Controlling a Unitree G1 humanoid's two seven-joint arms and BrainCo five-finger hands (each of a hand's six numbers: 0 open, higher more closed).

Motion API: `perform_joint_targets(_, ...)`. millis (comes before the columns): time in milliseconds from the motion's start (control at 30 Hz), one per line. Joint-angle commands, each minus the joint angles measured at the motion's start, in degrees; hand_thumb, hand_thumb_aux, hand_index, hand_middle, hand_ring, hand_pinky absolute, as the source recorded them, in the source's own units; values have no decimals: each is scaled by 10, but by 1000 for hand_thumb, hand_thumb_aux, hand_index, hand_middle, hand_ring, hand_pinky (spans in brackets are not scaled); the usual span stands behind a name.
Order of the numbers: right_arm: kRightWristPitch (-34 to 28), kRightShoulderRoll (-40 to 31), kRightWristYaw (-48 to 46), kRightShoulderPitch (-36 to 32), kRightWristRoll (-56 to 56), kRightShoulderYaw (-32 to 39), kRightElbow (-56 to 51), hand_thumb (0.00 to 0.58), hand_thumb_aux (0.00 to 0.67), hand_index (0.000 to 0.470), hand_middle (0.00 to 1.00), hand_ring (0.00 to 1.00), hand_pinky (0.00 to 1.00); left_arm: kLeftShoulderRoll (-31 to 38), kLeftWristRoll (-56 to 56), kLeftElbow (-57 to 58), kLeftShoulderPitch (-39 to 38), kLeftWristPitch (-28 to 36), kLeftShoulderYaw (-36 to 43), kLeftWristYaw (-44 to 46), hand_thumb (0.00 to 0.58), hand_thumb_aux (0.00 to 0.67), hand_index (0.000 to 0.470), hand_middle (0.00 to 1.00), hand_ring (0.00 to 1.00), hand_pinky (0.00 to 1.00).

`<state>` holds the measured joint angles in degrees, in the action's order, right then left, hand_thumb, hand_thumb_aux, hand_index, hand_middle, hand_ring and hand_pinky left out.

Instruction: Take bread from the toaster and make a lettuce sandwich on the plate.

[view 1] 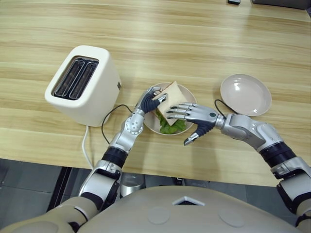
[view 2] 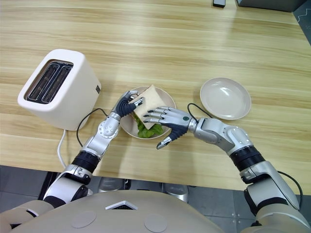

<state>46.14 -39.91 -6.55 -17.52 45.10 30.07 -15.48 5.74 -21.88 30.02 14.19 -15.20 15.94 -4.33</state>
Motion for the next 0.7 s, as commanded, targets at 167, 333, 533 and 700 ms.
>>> perform_joint_targets(167,-22,1,-112,0,30,52,-38,0,0,0,0,0,0,9,-23,-23,7,-40,-8,-57,112,68,47,0,0,0)
perform_joint_targets(333,-19,7,-105,-1,26,45,-45,0,0,0,0,0,0,39,-53,-194,-16,-142,-66,-161,0,0,0,0,0,0)
perform_joint_targets(533,-2,26,-12,-18,19,8,-61,0,0,0,0,0,0,58,-67,-351,-71,-200,-104,-175,0,0,0,0,0,0)
perform_joint_targets(700,24,38,43,-10,-42,-42,-33,527,468,321,765,765,765,92,-30,-379,-107,-228,-78,-94,379,276,189,0,0,0)
